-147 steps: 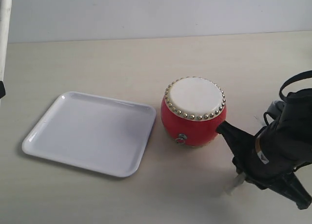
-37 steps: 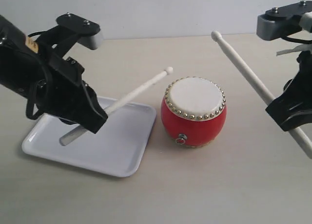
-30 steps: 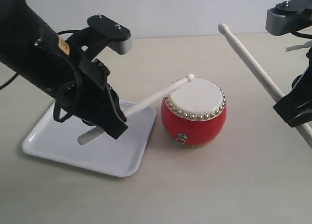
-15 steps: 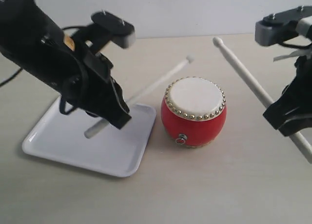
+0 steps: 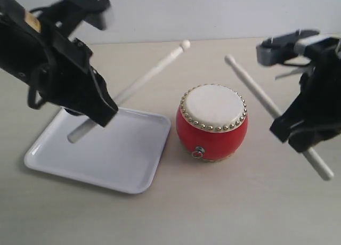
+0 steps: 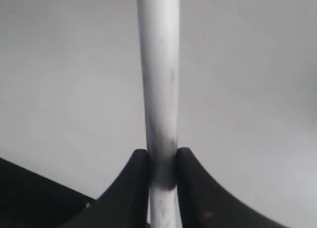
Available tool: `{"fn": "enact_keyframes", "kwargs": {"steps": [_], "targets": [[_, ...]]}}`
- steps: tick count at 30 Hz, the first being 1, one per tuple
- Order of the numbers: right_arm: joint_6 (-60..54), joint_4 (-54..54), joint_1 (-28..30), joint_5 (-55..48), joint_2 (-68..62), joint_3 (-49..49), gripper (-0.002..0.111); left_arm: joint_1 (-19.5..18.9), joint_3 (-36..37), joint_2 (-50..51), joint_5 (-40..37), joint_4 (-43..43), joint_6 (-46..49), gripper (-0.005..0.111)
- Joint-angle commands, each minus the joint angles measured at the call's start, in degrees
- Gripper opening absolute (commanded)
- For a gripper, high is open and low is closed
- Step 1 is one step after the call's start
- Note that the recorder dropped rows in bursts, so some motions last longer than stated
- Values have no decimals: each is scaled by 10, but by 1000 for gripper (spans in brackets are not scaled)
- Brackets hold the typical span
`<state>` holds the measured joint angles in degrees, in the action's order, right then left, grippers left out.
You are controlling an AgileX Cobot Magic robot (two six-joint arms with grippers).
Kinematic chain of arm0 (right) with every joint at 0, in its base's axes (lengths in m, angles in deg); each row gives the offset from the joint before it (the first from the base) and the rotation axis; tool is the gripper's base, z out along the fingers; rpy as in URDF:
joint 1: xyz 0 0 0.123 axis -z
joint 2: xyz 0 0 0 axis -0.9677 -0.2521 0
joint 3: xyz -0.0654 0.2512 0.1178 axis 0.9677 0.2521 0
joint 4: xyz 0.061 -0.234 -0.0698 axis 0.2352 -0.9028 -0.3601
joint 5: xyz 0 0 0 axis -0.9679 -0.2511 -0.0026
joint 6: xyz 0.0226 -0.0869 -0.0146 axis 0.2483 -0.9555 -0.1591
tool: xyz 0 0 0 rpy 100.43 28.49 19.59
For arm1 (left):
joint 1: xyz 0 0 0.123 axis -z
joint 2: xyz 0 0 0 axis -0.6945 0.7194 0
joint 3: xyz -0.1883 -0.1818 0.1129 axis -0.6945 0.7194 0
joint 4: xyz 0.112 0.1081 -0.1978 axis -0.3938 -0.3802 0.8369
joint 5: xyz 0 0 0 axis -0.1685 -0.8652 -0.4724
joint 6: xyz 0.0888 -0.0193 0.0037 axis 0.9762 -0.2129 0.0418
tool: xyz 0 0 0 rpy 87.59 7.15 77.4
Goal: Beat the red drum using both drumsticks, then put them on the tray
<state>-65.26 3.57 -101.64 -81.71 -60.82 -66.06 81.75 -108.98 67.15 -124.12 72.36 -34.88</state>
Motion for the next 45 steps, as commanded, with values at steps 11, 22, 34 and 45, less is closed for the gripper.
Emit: {"fn": "enact_keyframes", "kwargs": {"steps": [11, 22, 34, 45], "targets": [[5, 6, 2, -2, 100, -44, 0, 44, -33, 158, -50, 1, 9, 0], [-9, 28, 2, -2, -58, 65, 0, 8, -41, -45, -55, -1, -9, 0], [-5, 28, 2, -2, 7, -12, 0, 8, -9, 47, -46, 47, 21, 0], [-3, 17, 2, -2, 17, -7, 0, 46, -48, 149, -102, 43, 4, 0]]}}
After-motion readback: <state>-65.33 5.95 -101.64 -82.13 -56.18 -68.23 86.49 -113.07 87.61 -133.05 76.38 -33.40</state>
